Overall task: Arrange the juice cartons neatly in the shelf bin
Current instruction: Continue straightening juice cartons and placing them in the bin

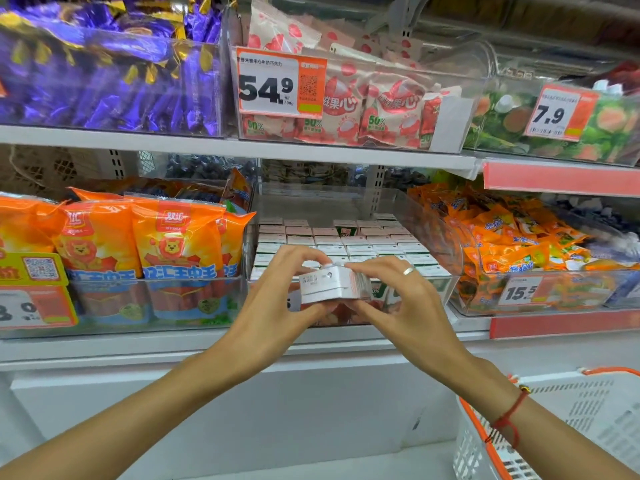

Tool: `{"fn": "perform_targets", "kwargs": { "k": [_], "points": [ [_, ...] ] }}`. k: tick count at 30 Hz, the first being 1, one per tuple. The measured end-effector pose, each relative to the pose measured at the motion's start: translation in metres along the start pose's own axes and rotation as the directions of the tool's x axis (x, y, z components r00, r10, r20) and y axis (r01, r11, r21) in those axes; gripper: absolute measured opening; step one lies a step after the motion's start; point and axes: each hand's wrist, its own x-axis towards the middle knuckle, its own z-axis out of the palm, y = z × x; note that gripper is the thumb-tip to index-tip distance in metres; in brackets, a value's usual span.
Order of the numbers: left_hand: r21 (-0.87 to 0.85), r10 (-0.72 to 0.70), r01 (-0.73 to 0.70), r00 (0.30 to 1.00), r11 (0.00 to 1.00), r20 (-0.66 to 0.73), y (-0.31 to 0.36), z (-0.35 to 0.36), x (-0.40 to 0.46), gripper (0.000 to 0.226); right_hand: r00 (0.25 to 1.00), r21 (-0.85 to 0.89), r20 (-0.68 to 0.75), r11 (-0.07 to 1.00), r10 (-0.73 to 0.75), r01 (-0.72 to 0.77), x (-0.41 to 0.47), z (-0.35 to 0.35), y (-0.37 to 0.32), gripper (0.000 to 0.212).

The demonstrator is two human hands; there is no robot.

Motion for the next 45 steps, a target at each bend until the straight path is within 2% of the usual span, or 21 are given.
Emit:
{"fn": "perform_targets", "kwargs": {
  "k": [3, 6, 9, 11, 17, 20, 25, 32, 42, 45],
  "points": [
    [0.036, 0.049, -0.046, 0.997, 0.998, -0.058, -0.002, 0.002, 0.014, 0.041, 1.000, -0.027, -0.004, 0.999, 0.019, -0.019, 0.010, -0.002, 0.016, 0.047],
    [0.034, 0.062, -0.056, 0.982, 0.998, -0.177, -0.008, 0.003, 0.044, 0.035, 0.981, -0.122, 0.028, 0.975, 0.192, -0.187, 0.023, -0.007, 0.044, 0.044],
    [-0.008, -0.007, 0.005, 0.969, 1.000, -0.246, -0.017, 0.010, 0.084, 0.038, 0.951, -0.355, 0.141, 0.910, 0.276, -0.212, 0.030, -0.009, 0.075, 0.042],
    [-0.023, -0.063, 0.059, 0.968, 0.998, -0.243, -0.031, 0.021, 0.108, 0.040, 0.930, -0.401, 0.201, 0.892, 0.307, -0.208, 0.031, -0.007, 0.087, 0.044],
    [0.045, -0.185, 0.195, 0.968, 0.980, -0.167, -0.071, 0.054, 0.156, 0.046, 0.946, -0.443, 0.173, 0.879, 0.276, -0.175, 0.028, -0.002, 0.097, 0.050],
    [0.009, -0.205, 0.208, 0.970, 0.978, -0.131, -0.079, 0.058, 0.170, 0.045, 0.947, -0.453, 0.182, 0.877, 0.265, -0.159, 0.026, -0.002, 0.095, 0.059],
    [0.144, -0.142, 0.139, 0.990, 0.980, 0.015, -0.078, 0.047, 0.195, 0.045, 0.948, -0.466, 0.190, 0.873, 0.254, -0.141, 0.024, -0.002, 0.092, 0.067],
    [0.341, -0.030, -0.032, 0.984, 0.940, 0.174, -0.074, 0.046, 0.207, 0.043, 0.952, -0.477, 0.185, 0.869, 0.245, -0.132, 0.023, -0.001, 0.094, 0.059],
    [0.423, -0.171, 0.053, 0.954, 0.905, 0.247, -0.082, 0.036, 0.226, 0.050, 0.937, -0.490, 0.197, 0.857, 0.287, -0.160, 0.023, 0.000, 0.092, 0.073],
    [0.474, -0.215, 0.032, 0.917, 0.880, 0.336, -0.087, 0.050, 0.228, 0.046, 0.937, -0.494, 0.191, 0.854, 0.292, -0.165, 0.022, 0.000, 0.092, 0.071]
  ]
}}
